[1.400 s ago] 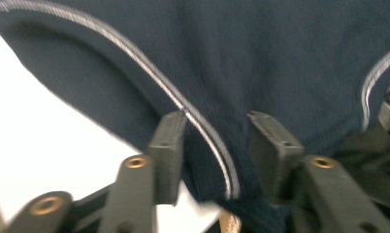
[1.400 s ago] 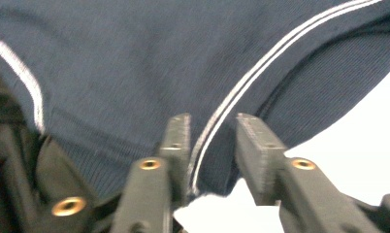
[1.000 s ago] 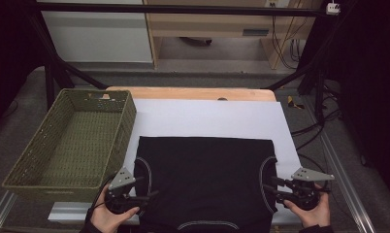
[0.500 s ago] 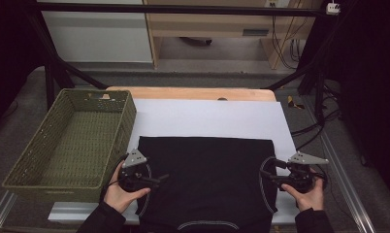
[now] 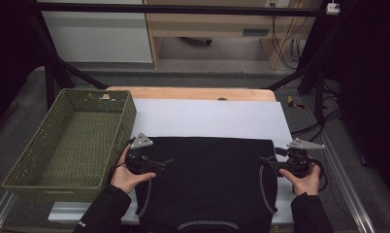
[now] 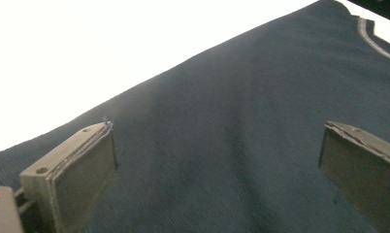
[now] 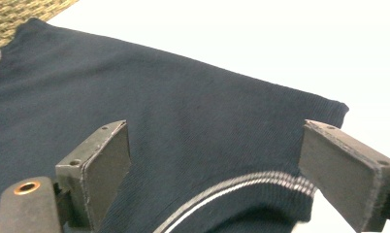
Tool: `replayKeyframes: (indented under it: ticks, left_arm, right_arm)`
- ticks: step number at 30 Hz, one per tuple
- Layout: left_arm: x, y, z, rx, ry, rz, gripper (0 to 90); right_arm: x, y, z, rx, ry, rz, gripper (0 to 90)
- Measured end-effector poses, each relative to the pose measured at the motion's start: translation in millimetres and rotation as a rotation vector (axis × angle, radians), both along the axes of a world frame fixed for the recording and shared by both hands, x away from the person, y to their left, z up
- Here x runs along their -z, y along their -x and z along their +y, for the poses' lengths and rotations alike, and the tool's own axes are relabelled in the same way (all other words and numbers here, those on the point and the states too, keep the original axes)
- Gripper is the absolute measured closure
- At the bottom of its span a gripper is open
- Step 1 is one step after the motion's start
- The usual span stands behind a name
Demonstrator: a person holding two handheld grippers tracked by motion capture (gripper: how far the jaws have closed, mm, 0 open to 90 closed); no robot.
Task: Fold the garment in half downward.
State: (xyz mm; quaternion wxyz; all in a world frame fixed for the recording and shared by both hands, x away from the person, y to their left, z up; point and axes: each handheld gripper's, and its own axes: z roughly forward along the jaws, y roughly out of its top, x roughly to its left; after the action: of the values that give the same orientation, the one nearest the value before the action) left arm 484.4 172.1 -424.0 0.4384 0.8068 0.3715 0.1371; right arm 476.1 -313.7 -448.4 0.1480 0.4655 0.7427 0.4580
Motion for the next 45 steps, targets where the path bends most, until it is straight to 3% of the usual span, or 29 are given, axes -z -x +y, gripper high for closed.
replayKeyframes:
  ticks: [8,12,15,18,23,27,31,36,40,45]
  left_arm:
    - [3.6,-24.5,-6.6,-0.029,-0.047,-0.006,0.0]
    - [7.1,-38.4,-7.1,-0.068,-0.064,-0.002,2.2]
    - [10.3,-48.9,-8.1,-0.095,-0.054,0.010,5.1]
    - [14.1,-55.4,-11.4,-0.099,-0.091,0.003,9.8]
    - [23.8,-65.7,-11.0,-0.107,-0.103,0.005,18.0]
    - [32.0,-75.4,-9.6,-0.115,-0.125,0.017,24.8]
    - [39.0,-82.4,-7.8,-0.128,-0.126,0.047,32.6]
    - [45.8,-87.0,-7.7,-0.124,-0.146,0.045,40.5]
    - [49.2,-90.1,-6.4,-0.125,-0.150,0.055,47.1]
    - [50.2,-91.1,-4.2,-0.128,-0.155,0.051,58.1]
  right_arm:
    - [1.5,-19.0,-3.6,0.029,0.008,0.016,6.9]
    - [4.7,-24.1,-5.9,0.036,0.013,0.025,6.1]
    - [7.0,-27.0,-7.5,0.043,0.019,0.027,6.0]
    - [8.9,-28.7,-8.1,0.043,0.033,0.040,6.0]
    - [12.7,-32.2,-8.3,0.051,0.068,0.055,6.3]
    - [17.3,-36.0,-9.4,0.060,0.103,0.039,13.6]
    - [24.5,-40.8,-8.9,0.053,0.128,0.085,19.3]
    - [27.7,-43.8,-11.6,0.071,0.137,0.088,28.5]
    - [32.3,-48.4,-12.2,0.080,0.156,0.114,30.9]
    - [31.9,-52.2,-9.0,0.075,0.173,0.111,36.2]
